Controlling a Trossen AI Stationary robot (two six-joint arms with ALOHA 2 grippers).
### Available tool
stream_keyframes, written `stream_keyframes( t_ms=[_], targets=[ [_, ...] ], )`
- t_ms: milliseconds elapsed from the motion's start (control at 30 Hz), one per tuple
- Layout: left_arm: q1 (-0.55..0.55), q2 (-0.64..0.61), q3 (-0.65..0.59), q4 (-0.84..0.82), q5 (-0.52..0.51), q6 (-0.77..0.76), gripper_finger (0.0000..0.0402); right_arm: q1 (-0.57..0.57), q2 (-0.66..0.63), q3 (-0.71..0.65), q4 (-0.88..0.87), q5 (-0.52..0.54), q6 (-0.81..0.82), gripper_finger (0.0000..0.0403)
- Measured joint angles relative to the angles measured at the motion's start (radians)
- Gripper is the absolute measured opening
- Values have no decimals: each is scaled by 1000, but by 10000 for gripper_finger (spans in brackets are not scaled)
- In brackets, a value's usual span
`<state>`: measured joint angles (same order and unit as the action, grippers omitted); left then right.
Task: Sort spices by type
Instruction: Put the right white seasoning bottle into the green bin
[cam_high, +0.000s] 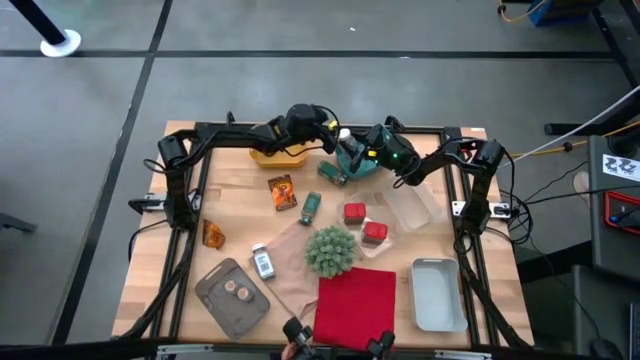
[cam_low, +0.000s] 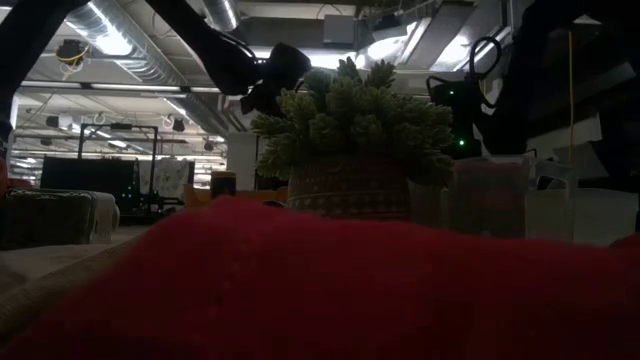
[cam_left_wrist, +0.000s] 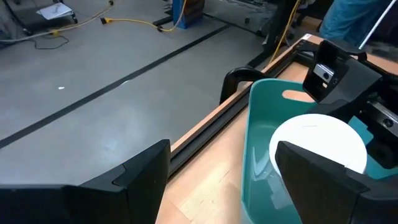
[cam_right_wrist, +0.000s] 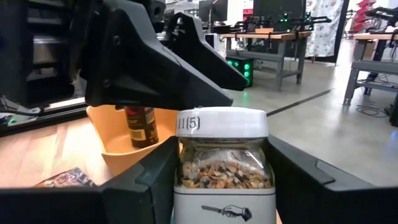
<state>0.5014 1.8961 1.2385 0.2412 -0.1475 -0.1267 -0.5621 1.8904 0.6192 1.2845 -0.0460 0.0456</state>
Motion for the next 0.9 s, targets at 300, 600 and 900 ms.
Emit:
stream_keyframes(
  t_ms=[300,600,900],
  targets=[
    [19,-8,0,-13,-54,-19,280,-1,0,0,4,-43,-2,202],
    [23,-8,0,-66,-62,-35,280,-1,0,0,16,-63,-25,202],
    [-2,-8,-1,-74,-14,-80,280,-1,0,1,52,-80,-29,202]
  ],
)
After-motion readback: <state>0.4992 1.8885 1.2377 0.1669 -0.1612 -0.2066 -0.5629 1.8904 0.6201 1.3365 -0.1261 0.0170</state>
